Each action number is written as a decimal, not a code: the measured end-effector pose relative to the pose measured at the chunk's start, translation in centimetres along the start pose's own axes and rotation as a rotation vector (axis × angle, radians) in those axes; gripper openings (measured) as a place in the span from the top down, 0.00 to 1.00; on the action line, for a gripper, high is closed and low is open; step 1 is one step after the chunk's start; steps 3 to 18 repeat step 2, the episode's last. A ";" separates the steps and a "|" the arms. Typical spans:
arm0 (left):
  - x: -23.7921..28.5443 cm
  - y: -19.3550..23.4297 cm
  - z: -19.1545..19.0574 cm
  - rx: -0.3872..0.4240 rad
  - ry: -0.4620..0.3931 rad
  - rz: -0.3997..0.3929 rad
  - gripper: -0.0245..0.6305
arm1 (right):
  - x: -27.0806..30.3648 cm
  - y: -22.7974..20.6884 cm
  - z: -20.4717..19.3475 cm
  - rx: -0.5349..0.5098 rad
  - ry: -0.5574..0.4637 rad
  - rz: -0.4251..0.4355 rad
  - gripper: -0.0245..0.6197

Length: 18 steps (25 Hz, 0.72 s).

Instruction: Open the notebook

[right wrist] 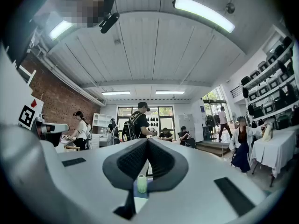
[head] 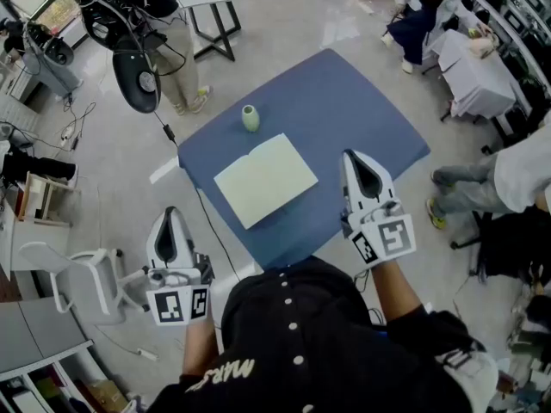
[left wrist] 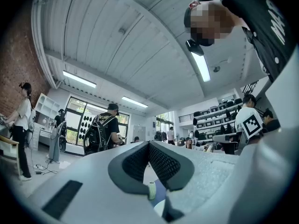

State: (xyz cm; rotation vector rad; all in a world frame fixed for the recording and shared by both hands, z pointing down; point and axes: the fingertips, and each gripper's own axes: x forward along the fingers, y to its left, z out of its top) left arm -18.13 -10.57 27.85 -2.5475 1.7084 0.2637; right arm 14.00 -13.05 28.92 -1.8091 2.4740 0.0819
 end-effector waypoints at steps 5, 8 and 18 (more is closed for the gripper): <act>0.3 -0.1 -0.2 0.000 0.004 0.000 0.96 | 0.2 -0.3 -0.1 0.000 0.003 -0.002 0.96; 0.3 -0.1 -0.2 0.000 0.004 0.000 0.96 | 0.2 -0.3 -0.1 0.000 0.003 -0.002 0.96; 0.3 -0.1 -0.2 0.000 0.004 0.000 0.96 | 0.2 -0.3 -0.1 0.000 0.003 -0.002 0.96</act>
